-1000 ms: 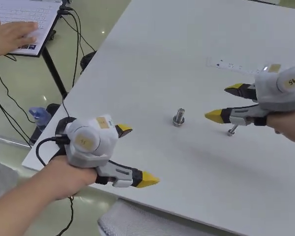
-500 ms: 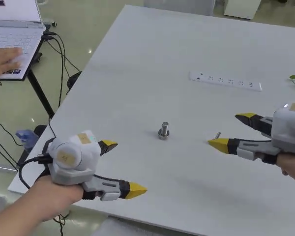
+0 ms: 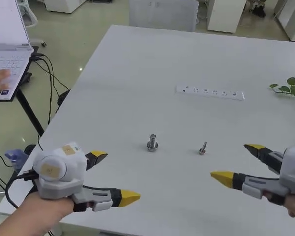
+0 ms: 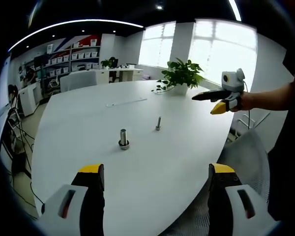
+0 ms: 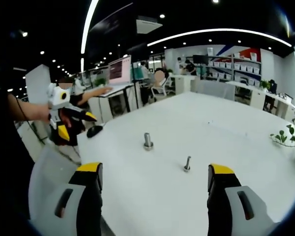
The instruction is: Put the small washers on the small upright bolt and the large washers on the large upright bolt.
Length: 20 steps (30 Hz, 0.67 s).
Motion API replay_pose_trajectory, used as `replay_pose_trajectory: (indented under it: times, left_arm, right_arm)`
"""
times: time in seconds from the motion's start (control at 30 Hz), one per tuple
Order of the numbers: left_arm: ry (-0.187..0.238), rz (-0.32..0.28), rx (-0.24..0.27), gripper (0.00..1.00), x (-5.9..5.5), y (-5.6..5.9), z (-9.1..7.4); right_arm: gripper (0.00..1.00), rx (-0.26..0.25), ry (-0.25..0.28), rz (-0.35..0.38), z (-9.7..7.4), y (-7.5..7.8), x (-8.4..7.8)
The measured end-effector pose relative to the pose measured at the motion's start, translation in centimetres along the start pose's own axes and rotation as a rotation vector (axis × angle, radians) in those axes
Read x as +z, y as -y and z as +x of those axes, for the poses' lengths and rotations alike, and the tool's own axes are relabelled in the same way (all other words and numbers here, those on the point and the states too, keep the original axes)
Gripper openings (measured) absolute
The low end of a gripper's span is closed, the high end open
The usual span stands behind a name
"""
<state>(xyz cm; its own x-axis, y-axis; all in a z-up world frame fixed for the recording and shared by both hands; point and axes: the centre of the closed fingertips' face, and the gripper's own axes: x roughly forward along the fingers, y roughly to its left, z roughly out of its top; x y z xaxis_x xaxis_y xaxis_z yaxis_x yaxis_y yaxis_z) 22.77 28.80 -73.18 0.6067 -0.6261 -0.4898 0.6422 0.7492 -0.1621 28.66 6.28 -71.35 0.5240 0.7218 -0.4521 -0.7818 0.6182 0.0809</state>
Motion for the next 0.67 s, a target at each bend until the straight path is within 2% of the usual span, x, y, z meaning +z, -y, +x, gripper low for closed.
replay_pose_trajectory:
  times: [0.17, 0.33, 0.5, 0.67]
  left_arm:
    - [0.001, 0.003, 0.006, 0.87, 0.1, 0.1, -0.2]
    - [0.000, -0.001, 0.013, 0.88, 0.0, 0.1, -0.3]
    - [0.000, -0.006, 0.018, 0.88, -0.2, 0.3, -0.4]
    - [-0.012, -0.007, 0.014, 0.88, -0.9, 0.7, -0.4]
  right_arm:
    - [0.93, 0.006, -0.012, 0.000, -0.5, -0.5, -2.1]
    - [0.97, -0.018, -0.015, 0.023, -1.4, -0.6, -3.2]
    - [0.99, -0.021, -0.001, 0.051, -2.0, -0.8, -3.4]
    - [1.00, -0.014, 0.000, 0.039, -2.1, -1.1, -3.3]
